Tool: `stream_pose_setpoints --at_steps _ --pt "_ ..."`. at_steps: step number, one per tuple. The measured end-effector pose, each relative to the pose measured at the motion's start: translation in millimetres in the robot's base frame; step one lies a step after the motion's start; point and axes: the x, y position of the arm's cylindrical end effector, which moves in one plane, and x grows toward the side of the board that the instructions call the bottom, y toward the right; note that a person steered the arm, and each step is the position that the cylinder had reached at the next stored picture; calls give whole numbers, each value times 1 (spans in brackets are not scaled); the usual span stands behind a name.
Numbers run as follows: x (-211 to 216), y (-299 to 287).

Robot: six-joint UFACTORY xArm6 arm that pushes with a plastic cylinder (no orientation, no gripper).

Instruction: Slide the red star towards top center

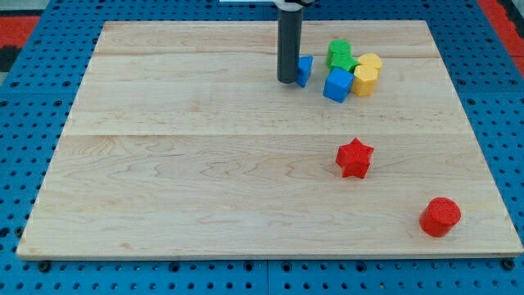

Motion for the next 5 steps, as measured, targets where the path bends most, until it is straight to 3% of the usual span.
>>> stream_pose_setpoints --at_steps 1,2,3,5 --pt "0 13" --pt "30 -3" --pt "102 -1" --pt "136 161"
